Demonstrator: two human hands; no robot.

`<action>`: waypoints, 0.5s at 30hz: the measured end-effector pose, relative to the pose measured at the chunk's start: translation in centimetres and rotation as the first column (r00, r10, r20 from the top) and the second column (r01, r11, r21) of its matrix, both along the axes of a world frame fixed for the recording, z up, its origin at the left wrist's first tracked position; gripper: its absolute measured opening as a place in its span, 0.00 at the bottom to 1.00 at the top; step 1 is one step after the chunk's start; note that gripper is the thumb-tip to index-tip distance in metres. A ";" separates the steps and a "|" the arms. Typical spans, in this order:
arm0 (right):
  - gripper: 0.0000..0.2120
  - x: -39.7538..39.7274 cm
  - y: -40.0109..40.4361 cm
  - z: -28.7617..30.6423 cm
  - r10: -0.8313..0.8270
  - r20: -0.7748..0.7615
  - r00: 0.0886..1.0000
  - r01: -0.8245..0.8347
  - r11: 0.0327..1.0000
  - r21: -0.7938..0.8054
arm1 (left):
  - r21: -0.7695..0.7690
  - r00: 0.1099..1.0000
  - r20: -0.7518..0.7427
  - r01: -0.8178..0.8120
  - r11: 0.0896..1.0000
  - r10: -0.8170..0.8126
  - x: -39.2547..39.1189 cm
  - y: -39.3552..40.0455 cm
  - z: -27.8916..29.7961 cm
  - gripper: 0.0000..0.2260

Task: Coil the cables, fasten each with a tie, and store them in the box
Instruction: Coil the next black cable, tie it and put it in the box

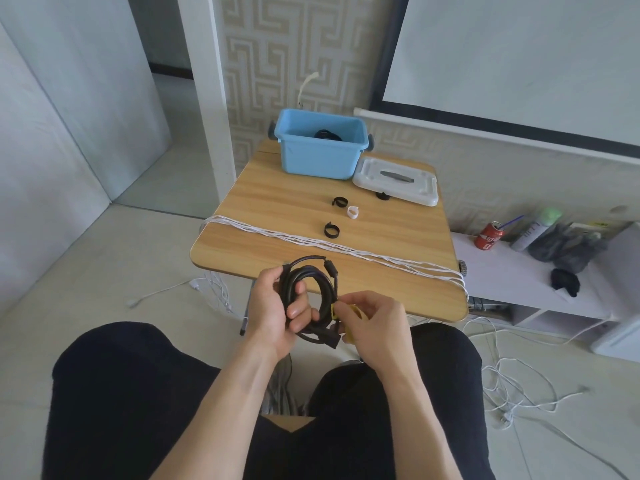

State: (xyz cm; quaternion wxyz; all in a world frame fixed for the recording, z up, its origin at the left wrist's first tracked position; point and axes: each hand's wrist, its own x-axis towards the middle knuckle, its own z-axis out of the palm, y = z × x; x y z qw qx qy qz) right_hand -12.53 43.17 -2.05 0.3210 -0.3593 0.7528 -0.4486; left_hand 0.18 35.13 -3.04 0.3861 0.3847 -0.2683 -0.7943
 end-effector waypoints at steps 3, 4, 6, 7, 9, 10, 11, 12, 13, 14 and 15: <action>0.01 0.2 -0.1 -0.2 -0.045 -0.017 0.999 0.044 0.998 -0.033 | -0.052 0.999 -0.042 0.031 0.998 -0.033 0.1 -0.1 -0.3 0.24; 0.01 0.3 -0.1 -0.2 -0.060 -0.026 0.998 0.058 0.998 -0.039 | -0.072 0.996 -0.061 0.057 0.996 -0.062 0.1 -0.2 -0.3 0.23; 0.01 0.2 -0.2 -0.2 -0.084 -0.038 0.996 0.082 0.995 -0.052 | -0.105 0.986 -0.108 0.117 0.988 -0.128 0.2 -0.3 -0.2 0.22; 0.01 0.1 -0.2 -0.1 -0.094 -0.038 0.995 0.092 0.994 -0.063 | -0.113 0.980 -0.124 0.141 0.984 -0.154 0.2 -0.3 -0.2 0.22; 0.01 -0.1 -0.2 0.2 -0.115 -0.029 0.993 0.113 0.991 -0.077 | -0.122 0.976 -0.119 0.170 0.978 -0.184 0.1 -0.1 -0.2 0.24; 0.01 -0.1 -0.2 0.3 -0.133 -0.023 0.991 0.131 0.988 -0.083 | -0.127 0.976 -0.106 0.176 0.976 -0.189 0.0 0.0 -0.3 0.25; 0.01 -0.1 -0.2 0.4 -0.160 -0.022 0.987 0.157 0.983 -0.092 | -0.134 0.978 -0.089 0.175 0.975 -0.188 -0.1 0.1 -0.4 0.26; 0.01 0.0 -0.2 0.5 -0.193 -0.028 0.981 0.189 0.976 -0.108 | -0.143 0.981 -0.070 0.168 0.975 -0.179 -0.3 0.1 -0.6 0.27; 0.02 0.1 -0.2 0.6 -0.229 -0.038 0.973 0.223 0.966 -0.132 | -0.151 0.985 -0.045 0.156 0.976 -0.164 -0.4 0.2 -0.7 0.27; 0.03 0.3 -0.2 0.8 -0.260 -0.047 0.965 0.249 0.954 -0.164 | -0.157 0.989 -0.017 0.141 0.978 -0.146 -0.6 0.2 -0.7 0.27; 0.04 0.5 -0.1 1.0 -0.274 -0.051 0.960 0.260 0.946 -0.195 | -0.157 0.992 0.010 0.122 0.980 -0.122 -0.8 0.3 -0.6 0.26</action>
